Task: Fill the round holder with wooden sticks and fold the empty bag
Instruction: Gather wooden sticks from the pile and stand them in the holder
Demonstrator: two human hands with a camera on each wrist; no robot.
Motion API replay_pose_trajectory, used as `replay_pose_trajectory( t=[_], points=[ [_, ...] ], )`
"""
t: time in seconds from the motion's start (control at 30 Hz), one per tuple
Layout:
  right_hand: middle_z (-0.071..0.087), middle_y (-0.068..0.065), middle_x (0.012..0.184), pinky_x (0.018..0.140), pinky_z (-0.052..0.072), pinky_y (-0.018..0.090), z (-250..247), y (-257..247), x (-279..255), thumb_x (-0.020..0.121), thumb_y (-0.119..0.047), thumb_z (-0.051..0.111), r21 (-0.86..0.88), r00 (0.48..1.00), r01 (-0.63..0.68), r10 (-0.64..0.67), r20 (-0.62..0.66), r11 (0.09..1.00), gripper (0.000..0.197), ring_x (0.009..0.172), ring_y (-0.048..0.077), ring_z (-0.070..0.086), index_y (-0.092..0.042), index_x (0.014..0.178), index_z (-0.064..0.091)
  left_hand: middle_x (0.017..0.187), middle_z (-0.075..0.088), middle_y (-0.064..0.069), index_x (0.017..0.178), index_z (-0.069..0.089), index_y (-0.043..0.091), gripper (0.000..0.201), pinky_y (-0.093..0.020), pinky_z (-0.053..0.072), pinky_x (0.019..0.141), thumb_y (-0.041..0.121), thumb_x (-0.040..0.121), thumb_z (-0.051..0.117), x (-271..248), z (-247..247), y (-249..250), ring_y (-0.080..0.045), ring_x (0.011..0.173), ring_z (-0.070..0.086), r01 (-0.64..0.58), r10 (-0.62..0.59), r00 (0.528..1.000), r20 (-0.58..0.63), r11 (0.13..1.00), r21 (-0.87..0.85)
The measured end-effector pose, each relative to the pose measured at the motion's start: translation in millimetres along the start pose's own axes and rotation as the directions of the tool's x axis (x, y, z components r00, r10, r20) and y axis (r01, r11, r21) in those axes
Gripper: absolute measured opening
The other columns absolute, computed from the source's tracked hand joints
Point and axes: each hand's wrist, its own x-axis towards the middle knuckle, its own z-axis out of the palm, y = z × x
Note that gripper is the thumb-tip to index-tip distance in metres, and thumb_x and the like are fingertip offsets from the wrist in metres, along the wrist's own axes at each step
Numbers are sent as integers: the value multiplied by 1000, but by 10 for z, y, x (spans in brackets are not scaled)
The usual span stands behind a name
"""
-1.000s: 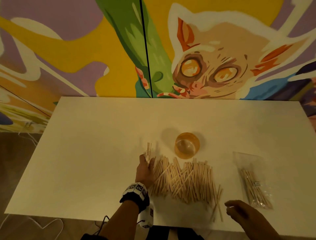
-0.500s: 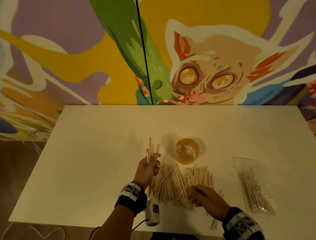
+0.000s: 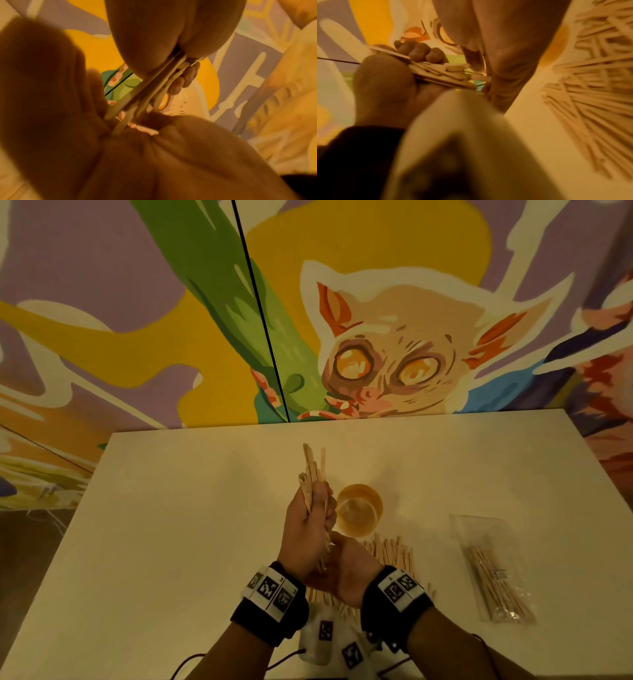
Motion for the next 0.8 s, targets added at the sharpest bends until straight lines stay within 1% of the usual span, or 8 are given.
replay_pose_trajectory(
  t=[0.1, 0.23, 0.4, 0.47, 0.6, 0.67, 0.73, 0.8],
  points=[
    [69, 19, 124, 107, 46, 50, 108, -111, -81, 103, -28, 36, 81, 994, 71, -78, 82, 994, 44, 119, 33, 63, -3, 124, 66, 64, 41, -1, 87, 50, 5, 44, -29, 29, 49, 43, 104, 38, 17, 60, 94, -12, 53, 34, -52, 52, 999, 6, 999, -11],
    [75, 17, 111, 89, 59, 43, 209, -272, -211, 104, -24, 34, 100, 990, 124, -131, 59, 987, 43, 106, 29, 71, 1, 125, 63, 57, 45, 1, 76, 58, 23, 57, -28, 32, 48, 73, 94, 37, 52, 96, 210, -15, 50, 35, -92, 93, 995, -26, 996, 9],
    [78, 15, 97, 89, 56, 44, 260, -314, -237, 104, -26, 38, 81, 989, 140, -142, 25, 987, 39, 94, 29, 74, -2, 110, 68, 48, 36, 3, 64, 62, 25, 74, -31, 20, 46, 97, 64, 46, 121, 111, 317, -13, 43, 29, -8, -1, 998, -56, 987, -160],
    [78, 16, 99, 92, 55, 42, 297, -301, -254, 104, -21, 37, 66, 991, 130, -132, 30, 989, 37, 104, 30, 70, -2, 108, 69, 47, 35, 2, 64, 61, 22, 81, -28, 20, 45, 101, 59, 44, 131, 86, 332, -13, 41, 28, 13, -21, 999, -40, 981, -195],
    [75, 19, 107, 94, 54, 45, 344, -292, -246, 103, -14, 33, 45, 990, 124, -126, 62, 991, 38, 109, 32, 67, -1, 111, 68, 53, 34, -2, 75, 59, 12, 60, -21, 22, 40, 71, 75, 44, 117, 32, 374, -13, 42, 27, -17, 14, 1000, -15, 971, -239],
    [69, 23, 121, 104, 48, 50, 369, -283, -231, 101, -13, 34, 34, 989, 126, -128, 75, 991, 39, 119, 36, 62, 0, 118, 66, 55, 37, 2, 79, 61, 13, 44, -19, 21, 39, 57, 76, 63, 129, -14, 372, -9, 42, 27, -62, 72, 997, 32, 969, -239],
    [64, 24, 129, 109, 44, 51, 418, -272, -243, 101, -18, 37, 64, 984, 148, -153, 86, 987, 39, 124, 36, 59, -1, 121, 67, 57, 44, 6, 80, 62, 18, 50, -20, 31, 39, 63, 67, 79, 136, -56, 354, -7, 43, 35, -136, 144, 988, 51, 981, -140],
    [73, 18, 117, 100, 49, 46, 425, -281, -220, 103, -25, 40, 147, 973, 193, -208, 98, 970, 40, 113, 30, 67, -6, 113, 73, 56, 49, 7, 69, 60, 23, 37, -23, 43, 48, 51, 69, 84, 142, -71, 372, -10, 48, 44, -178, 178, 984, 17, 984, -28]
  ],
)
